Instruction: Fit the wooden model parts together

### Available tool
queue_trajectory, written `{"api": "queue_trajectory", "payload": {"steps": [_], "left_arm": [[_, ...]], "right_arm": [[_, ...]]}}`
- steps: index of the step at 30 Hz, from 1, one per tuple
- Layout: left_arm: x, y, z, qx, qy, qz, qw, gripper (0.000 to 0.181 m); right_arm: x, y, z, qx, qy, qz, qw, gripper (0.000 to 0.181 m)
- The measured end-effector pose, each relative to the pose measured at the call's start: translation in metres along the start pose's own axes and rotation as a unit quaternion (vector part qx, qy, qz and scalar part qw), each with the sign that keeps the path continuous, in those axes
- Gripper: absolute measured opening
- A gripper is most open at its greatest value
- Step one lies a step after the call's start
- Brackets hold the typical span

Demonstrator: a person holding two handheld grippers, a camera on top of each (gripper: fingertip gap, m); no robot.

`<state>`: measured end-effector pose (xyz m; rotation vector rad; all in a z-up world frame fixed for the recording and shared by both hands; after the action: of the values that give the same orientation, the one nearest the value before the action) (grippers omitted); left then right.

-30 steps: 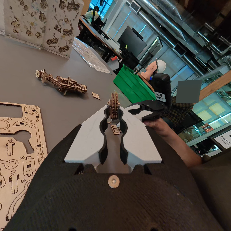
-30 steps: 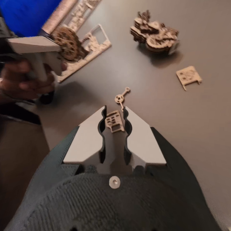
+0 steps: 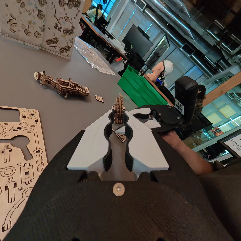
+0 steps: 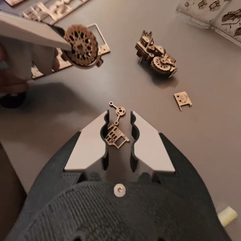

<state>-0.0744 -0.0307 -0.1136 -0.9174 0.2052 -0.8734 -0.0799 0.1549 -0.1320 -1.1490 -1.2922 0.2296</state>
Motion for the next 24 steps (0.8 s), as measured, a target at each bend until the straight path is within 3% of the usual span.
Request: {"api": "queue_trajectory", "payload": {"steps": [6, 9, 14, 20, 22, 24], "left_arm": [[-0.001, 0.001, 0.001, -0.002, 0.002, -0.003, 1.000, 0.010], [-0.001, 0.002, 0.002, -0.004, 0.003, -0.005, 1.000, 0.010], [-0.002, 0.003, 0.003, -0.011, 0.006, -0.014, 1.000, 0.010], [-0.011, 0.008, 0.003, -0.020, 0.067, -0.117, 0.991, 0.010], [-0.014, 0.012, 0.004, -0.023, 0.086, -0.156, 0.984, 0.010], [-0.014, 0.015, 0.003, -0.018, 0.103, -0.181, 0.978, 0.010]], "right_arm": [[-0.013, 0.002, -0.003, -0.003, 0.026, -0.028, 0.999, 0.026], [-0.014, 0.002, 0.000, -0.014, 0.017, -0.023, 0.999, 0.014], [-0.002, -0.001, 0.005, 0.002, 0.007, 0.009, 1.000, 0.014], [0.047, -0.021, -0.011, 0.164, -0.034, 0.165, 0.972, 0.013], [0.052, -0.022, -0.026, 0.241, -0.054, 0.169, 0.954, 0.013], [0.051, -0.016, -0.036, 0.327, -0.027, 0.136, 0.935, 0.013]]}}
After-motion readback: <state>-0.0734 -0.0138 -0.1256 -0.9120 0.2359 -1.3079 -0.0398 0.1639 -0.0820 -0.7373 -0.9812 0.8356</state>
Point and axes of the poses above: each gripper's, where its closed fingertips meet, x back along the fingers, y out of its underside, z = x × y across the jaws, the point moved 9 cm from there along x, back along the fingers, and after that the axes turned 12 degrees about -y, right-handed, at the moved point
